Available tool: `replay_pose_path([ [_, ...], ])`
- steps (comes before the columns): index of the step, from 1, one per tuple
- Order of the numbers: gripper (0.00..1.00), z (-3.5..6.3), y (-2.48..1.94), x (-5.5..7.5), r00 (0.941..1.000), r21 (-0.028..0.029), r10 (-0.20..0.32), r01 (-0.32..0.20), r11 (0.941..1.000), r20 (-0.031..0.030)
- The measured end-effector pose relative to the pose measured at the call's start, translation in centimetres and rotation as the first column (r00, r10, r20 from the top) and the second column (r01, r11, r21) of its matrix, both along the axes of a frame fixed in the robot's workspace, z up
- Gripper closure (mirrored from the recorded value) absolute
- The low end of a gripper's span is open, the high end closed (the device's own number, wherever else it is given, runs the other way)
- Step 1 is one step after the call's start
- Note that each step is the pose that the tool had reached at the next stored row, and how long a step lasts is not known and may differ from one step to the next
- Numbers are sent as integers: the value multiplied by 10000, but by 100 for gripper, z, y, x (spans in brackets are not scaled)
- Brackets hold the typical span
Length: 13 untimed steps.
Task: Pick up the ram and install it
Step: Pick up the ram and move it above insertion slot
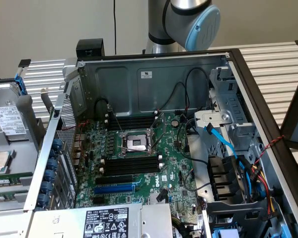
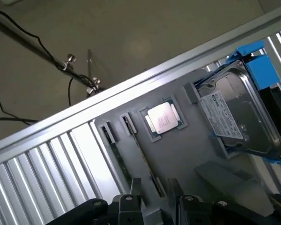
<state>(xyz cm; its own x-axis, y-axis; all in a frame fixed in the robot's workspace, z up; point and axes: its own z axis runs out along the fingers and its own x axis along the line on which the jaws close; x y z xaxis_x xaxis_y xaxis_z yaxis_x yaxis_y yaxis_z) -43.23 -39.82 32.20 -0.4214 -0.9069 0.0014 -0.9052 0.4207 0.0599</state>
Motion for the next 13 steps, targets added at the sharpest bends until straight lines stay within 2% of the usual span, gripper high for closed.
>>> replay_pose_path([
  [4, 64, -68, 0, 0, 9973, 1, 731, -731, 9973, 1],
  [7, 64, -122, 0, 0, 9919, 1, 1267, -1267, 9919, -3],
  [10, 64, -177, 0, 0, 9838, 1, 1795, -1795, 9838, -7],
  [13, 64, -231, 0, 0, 9728, 2, 2317, -2317, 9728, -9],
])
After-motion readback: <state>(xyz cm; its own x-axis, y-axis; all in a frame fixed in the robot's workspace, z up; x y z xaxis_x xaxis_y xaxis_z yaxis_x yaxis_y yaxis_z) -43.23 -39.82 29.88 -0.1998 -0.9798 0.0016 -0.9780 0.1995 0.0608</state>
